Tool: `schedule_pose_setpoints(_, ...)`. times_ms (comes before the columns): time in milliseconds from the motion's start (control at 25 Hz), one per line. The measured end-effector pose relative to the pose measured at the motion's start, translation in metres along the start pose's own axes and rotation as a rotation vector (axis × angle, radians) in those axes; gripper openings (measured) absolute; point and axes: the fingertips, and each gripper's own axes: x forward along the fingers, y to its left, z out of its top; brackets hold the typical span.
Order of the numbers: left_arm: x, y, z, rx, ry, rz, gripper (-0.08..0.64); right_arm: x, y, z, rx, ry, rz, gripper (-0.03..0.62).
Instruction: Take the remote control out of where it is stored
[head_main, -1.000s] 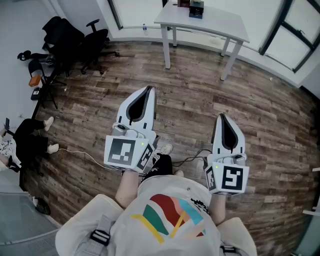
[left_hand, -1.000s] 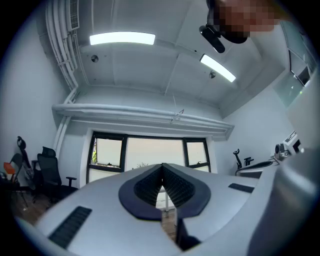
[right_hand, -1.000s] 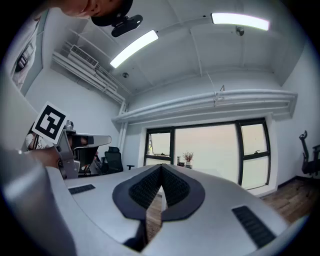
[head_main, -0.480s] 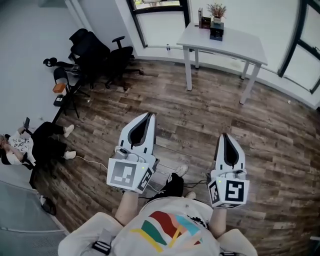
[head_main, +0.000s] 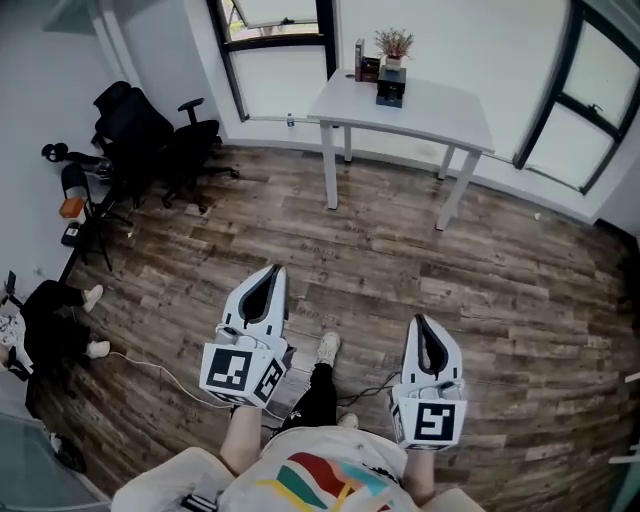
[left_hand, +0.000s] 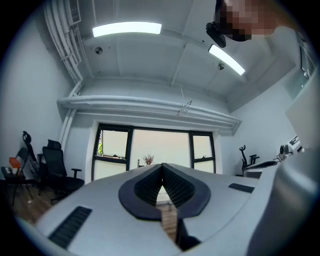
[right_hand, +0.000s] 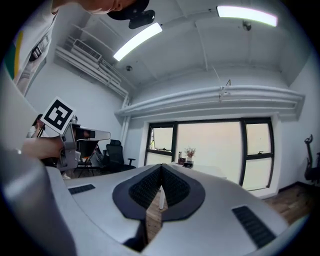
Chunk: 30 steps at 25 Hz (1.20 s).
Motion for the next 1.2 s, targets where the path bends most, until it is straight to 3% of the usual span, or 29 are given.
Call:
schedule_pose_setpoints(320,0.122,0.026,-0.031,-0.086,0.001,-0.065,0.008,0.094,-0.051,-0.016,-0.005,0.051,-0.073,-0.011)
schedule_pose_setpoints(640,0.234,0.104,-0.012,-0.097,-0.028,-0.099,0.008,0.238,-0.07,0.017,-0.025,0.03,-0.111,-0.011)
schedule_pose_setpoints(840,0.288,0.14,-0.008,-0.116,-0.043,-0.12,0.008,0.309,-0.058,0.045,-0.11,-0.027,-0.089,-0.01)
schedule_pose_setpoints(1000,0.313,0.147,-0.004,-0.101,-0.048,-0.128,0.008,0.341,-0.065,0.038,-0.066,-0.011,-0.068,-0.011)
schedule_pose_setpoints(1200,0.356,0.165,-0.02,-0.227,-0.044,-0.126,0.008,0.4,-0.078,0.023,-0.082,0.011,-0.027,-0.011)
